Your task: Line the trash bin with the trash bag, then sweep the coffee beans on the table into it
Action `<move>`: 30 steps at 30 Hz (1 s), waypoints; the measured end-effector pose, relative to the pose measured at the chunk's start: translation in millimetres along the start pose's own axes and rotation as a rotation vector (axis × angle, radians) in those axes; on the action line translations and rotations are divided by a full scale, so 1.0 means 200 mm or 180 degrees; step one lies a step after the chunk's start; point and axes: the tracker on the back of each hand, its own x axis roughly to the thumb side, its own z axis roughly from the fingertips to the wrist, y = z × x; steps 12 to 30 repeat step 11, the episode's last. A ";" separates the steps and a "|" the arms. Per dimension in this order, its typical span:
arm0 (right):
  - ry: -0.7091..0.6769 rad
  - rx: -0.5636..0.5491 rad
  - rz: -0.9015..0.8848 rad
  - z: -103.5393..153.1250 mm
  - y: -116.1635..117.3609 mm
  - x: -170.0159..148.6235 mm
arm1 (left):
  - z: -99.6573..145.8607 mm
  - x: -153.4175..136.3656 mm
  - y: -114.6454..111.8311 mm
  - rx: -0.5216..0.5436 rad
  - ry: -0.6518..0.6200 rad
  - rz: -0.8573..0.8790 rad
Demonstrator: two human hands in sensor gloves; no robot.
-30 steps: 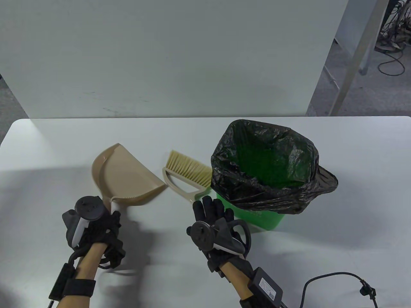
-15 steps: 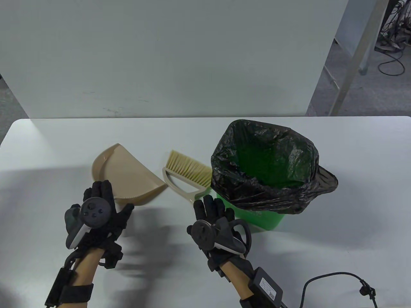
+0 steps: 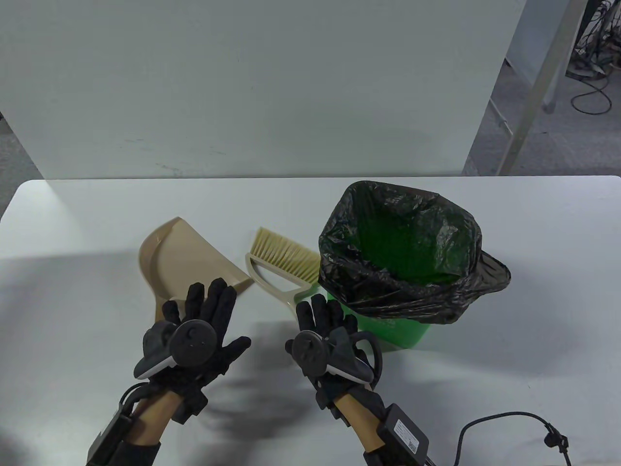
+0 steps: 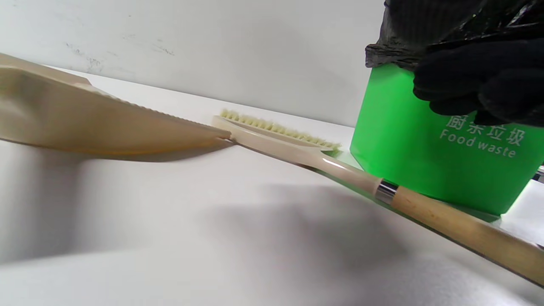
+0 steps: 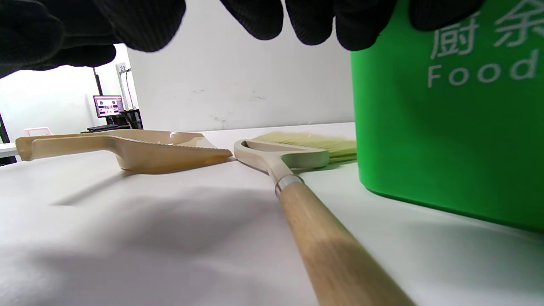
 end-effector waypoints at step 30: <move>0.0025 0.0065 -0.0014 0.00 0.00 0.00 | 0.00 0.00 0.00 -0.0070 0.0036 -0.0018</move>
